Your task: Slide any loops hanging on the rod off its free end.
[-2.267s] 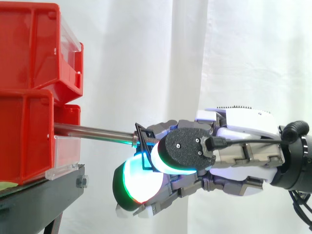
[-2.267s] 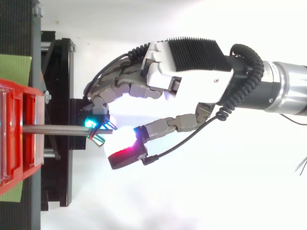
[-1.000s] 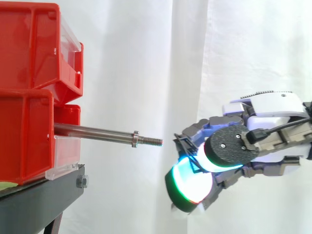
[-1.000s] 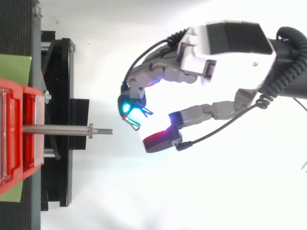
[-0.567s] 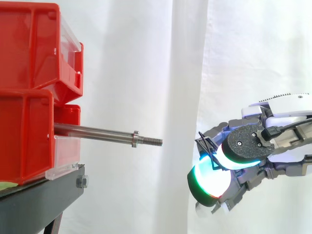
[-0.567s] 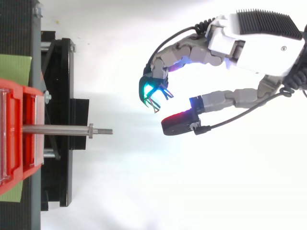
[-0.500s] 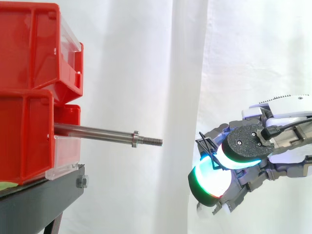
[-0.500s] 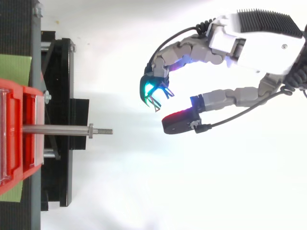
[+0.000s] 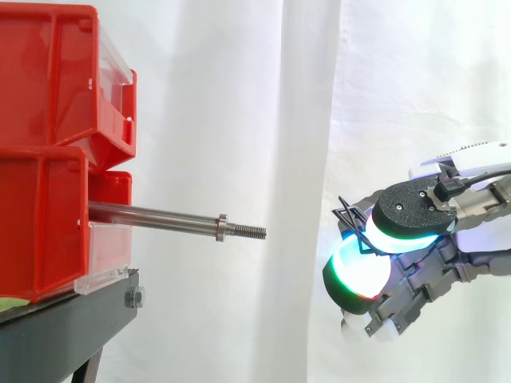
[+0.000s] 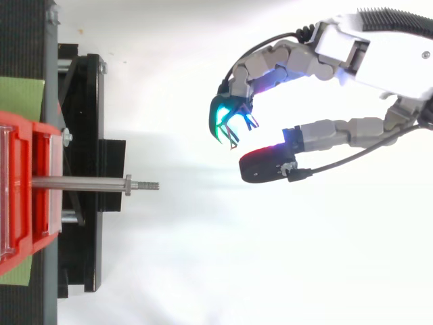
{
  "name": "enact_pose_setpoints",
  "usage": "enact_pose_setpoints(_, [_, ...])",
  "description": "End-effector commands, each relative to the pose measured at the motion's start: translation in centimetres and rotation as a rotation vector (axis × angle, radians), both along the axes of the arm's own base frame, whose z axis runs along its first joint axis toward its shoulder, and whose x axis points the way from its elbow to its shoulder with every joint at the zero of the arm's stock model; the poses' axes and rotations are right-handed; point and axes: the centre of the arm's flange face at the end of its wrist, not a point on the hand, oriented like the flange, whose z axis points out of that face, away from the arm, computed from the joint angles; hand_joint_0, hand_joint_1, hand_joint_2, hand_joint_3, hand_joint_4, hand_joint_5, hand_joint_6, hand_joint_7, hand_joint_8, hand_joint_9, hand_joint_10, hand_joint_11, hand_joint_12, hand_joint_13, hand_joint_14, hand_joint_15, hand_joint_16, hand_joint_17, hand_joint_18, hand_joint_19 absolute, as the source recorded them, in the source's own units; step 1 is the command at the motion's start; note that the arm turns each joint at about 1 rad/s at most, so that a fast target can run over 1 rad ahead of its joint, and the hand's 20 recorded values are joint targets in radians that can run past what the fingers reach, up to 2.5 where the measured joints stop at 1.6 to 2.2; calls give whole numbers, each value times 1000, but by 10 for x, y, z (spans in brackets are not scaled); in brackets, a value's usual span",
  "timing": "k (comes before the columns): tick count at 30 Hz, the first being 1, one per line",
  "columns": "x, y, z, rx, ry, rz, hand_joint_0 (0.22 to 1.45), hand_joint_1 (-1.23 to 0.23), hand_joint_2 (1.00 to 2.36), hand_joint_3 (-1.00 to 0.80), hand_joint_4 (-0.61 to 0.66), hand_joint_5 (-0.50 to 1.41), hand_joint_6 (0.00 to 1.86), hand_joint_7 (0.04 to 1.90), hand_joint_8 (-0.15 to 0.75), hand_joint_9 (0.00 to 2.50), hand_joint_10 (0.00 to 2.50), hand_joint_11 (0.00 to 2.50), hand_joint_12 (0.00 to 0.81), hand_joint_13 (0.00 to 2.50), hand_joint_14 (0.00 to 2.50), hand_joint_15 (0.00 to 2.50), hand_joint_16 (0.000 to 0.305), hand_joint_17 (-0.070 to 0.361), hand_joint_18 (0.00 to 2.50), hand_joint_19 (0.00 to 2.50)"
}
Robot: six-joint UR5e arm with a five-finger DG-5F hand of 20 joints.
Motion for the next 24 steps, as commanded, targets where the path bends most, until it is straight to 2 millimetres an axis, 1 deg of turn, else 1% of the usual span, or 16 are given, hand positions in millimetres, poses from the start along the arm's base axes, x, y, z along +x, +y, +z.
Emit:
enact_pose_setpoints(1, [-3, 4, 1, 27, 11, -16, 613, -733, 1018, -288, 19, -214, 850, 954, 243, 688, 15, 388, 259, 675, 1, 83, 34, 76, 631, 308])
enact_pose_setpoints(7, [-4, 10, 1, 74, 14, -31, 618, -741, 1016, -309, 30, -216, 846, 947, 242, 687, 13, 385, 259, 678, 3, 82, 34, 76, 633, 307])
enact_pose_setpoints(15, [-5, 14, 0, 95, 24, -33, 634, -781, 1012, -377, 50, -219, 842, 945, 238, 685, 14, 390, 258, 686, 3, 84, 34, 76, 643, 310])
enact_pose_setpoints(20, [-5, 16, 1, 113, 22, -37, 637, -782, 1010, -388, 59, -218, 842, 929, 235, 686, 13, 390, 260, 692, 3, 89, 34, 77, 650, 313])
enact_pose_setpoints(22, [-5, 17, 1, 117, 25, -37, 631, -770, 1011, -383, 63, -218, 841, 939, 237, 686, 13, 393, 259, 693, 3, 83, 34, 77, 651, 306])
enact_pose_setpoints(24, [-5, 18, 1, 118, 27, -35, 613, -723, 1010, -387, 78, -217, 839, 947, 237, 688, 13, 391, 262, 694, 3, 93, 34, 77, 651, 315])
